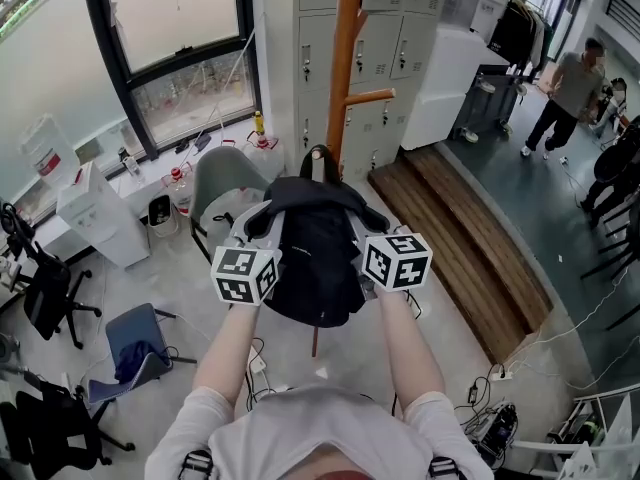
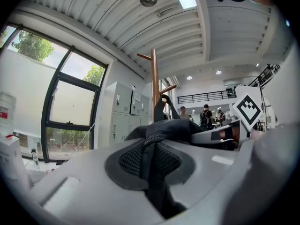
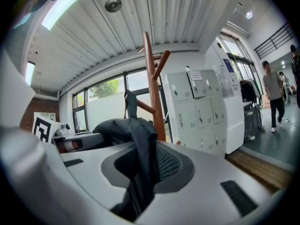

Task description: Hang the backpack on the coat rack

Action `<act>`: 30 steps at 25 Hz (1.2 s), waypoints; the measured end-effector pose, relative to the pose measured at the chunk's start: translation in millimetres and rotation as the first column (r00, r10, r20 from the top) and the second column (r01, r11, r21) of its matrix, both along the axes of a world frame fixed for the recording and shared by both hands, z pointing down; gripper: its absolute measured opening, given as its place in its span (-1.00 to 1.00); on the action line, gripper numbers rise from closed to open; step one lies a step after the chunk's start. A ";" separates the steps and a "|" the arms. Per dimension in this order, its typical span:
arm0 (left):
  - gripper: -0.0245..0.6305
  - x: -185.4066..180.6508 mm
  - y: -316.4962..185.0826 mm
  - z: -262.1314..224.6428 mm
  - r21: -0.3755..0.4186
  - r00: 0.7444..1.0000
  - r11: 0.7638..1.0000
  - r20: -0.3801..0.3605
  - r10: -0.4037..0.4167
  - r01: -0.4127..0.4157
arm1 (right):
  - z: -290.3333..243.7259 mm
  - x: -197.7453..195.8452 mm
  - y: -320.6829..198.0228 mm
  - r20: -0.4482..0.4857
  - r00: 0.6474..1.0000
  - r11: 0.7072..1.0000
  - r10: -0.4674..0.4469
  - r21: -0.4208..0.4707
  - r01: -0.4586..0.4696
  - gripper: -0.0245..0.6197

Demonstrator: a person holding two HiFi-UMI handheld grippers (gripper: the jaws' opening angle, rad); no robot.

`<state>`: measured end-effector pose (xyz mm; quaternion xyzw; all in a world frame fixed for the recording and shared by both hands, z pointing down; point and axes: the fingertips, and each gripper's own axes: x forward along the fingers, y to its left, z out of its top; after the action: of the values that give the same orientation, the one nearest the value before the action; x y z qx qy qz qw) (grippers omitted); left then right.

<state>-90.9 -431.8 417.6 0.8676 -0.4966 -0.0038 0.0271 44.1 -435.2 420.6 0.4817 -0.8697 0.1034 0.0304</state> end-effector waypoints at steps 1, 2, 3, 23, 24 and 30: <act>-0.80 0.0 -2.3 3.1 -0.023 1.000 1.000 -0.009 0.008 -0.008 | 3.2 0.1 -2.4 0.010 1.000 1.000 -0.006 -0.019 0.006 -0.70; -0.80 0.2 -4.2 6.3 -0.047 1.000 0.999 -0.017 0.016 -0.017 | 6.5 0.3 -4.5 0.022 1.000 0.999 -0.011 -0.038 0.012 -0.70; -0.80 0.7 -5.7 9.3 -0.067 0.999 0.997 -0.022 0.024 -0.025 | 9.7 0.8 -6.1 0.034 0.999 0.998 -0.016 -0.056 0.018 -0.70; -0.79 9.2 -15.2 53.8 -0.171 0.999 0.984 -0.027 0.042 -0.046 | 50.3 8.1 -12.3 0.026 0.999 0.989 -0.019 -0.147 0.022 -0.70; -0.80 8.7 -13.9 55.7 -0.169 0.999 0.985 -0.029 0.038 -0.043 | 51.2 7.5 -10.6 0.022 1.000 0.990 -0.019 -0.141 0.022 -0.70; -0.80 11.5 -1.6 66.5 -0.144 1.000 0.989 -0.017 0.023 -0.026 | 56.5 9.6 2.2 0.000 1.000 0.994 -0.005 -0.105 0.005 -0.70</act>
<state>-79.5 -433.4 484.1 0.8693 -0.4846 0.0257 0.0939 53.7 -433.0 477.0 0.4774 -0.8641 0.1489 0.0562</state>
